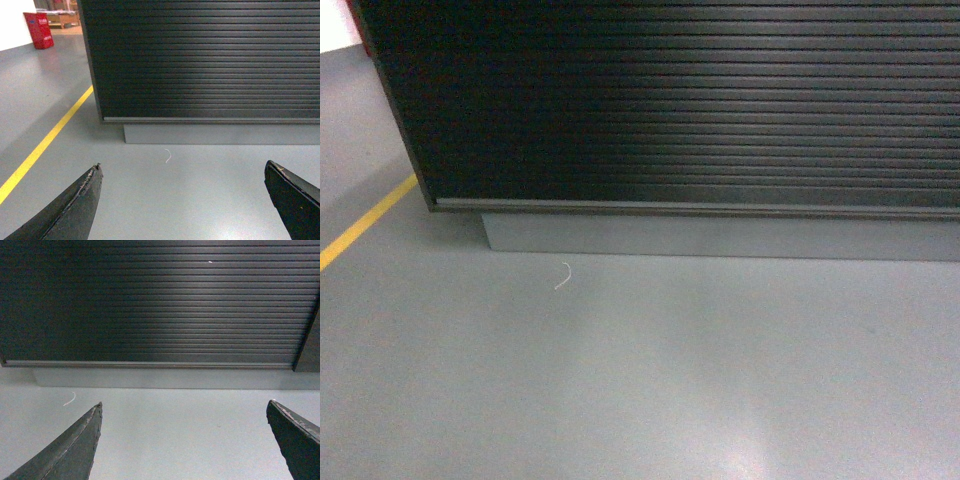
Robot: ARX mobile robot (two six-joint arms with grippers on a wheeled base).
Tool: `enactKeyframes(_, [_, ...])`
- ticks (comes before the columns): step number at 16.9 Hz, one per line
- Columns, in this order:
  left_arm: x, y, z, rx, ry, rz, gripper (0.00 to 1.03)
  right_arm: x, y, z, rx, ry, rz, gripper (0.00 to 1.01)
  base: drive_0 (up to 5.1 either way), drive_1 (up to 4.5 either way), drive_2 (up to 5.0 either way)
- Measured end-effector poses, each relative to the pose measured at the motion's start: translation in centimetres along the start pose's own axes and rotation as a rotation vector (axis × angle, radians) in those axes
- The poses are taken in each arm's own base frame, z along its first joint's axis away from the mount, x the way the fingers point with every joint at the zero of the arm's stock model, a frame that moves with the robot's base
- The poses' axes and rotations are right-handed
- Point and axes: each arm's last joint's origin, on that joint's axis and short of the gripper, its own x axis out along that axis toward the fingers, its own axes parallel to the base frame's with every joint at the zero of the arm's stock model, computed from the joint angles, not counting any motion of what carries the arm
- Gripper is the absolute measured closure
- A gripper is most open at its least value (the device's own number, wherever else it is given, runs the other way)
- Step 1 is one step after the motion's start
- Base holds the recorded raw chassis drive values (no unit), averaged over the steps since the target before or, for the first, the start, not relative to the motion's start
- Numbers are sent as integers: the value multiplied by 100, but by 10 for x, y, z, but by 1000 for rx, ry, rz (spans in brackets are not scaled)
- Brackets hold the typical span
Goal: Place dark red mango on scale at checkout
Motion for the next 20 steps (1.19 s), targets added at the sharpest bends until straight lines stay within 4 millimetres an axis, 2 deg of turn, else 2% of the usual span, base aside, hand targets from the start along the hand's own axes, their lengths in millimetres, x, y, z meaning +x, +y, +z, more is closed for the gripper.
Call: enactKeyframes(20, [0, 0, 0, 0, 0, 1, 5, 0, 0, 0, 0, 3, 0, 3, 6, 421, -410])
